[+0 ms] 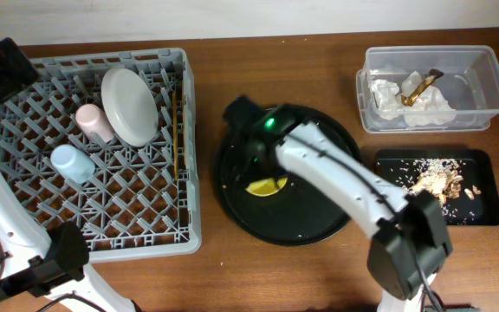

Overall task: Sort waste into correct bins and load items into the dishwasher rack
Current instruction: 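Carry the empty bowl back and set it on the round tray, then retract the right gripper to the right side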

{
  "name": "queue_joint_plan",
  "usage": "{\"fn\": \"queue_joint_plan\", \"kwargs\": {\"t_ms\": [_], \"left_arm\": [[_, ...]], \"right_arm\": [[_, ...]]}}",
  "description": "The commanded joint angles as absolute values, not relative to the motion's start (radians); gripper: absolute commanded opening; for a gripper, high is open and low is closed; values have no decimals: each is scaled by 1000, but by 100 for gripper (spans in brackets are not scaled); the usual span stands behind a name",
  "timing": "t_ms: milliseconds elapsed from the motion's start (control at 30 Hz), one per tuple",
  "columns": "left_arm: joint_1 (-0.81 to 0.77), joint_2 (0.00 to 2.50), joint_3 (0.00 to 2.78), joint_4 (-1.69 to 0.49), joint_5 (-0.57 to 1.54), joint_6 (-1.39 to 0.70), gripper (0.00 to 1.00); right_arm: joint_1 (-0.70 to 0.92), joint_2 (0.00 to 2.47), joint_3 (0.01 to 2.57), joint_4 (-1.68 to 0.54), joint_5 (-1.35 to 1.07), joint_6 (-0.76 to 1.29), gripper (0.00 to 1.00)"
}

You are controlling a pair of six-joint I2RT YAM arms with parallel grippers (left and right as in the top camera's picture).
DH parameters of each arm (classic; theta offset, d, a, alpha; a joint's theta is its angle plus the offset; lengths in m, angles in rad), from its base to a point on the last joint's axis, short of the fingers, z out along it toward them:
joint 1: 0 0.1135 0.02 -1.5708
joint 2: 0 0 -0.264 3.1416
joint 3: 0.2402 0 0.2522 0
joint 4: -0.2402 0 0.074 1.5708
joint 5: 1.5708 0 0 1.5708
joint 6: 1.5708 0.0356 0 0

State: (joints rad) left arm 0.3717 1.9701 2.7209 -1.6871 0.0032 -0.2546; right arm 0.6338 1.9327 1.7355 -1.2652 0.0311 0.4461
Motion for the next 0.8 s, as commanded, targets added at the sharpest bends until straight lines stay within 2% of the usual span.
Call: {"fn": "queue_joint_plan", "kwargs": {"t_ms": [0, 200, 433, 633, 667, 767], "left_arm": [[376, 1965, 2725, -1688, 3, -261, 99], [376, 1965, 2725, -1688, 3, -261, 99], [376, 1965, 2725, -1688, 4, -261, 99], [376, 1965, 2725, -1686, 30, -286, 99], [376, 1965, 2725, -1688, 83, -310, 99], [373, 1965, 2725, -1688, 484, -321, 99]], "right_arm": [[477, 1902, 1983, -1414, 78, 461, 99], [121, 1902, 2270, -1647, 148, 436, 99], [-228, 1910, 2274, -1634, 146, 435, 99], [-408, 1910, 2274, -1634, 146, 435, 99], [-430, 1910, 2274, -1634, 146, 435, 99], [-476, 1910, 2274, -1634, 146, 435, 99]]}}
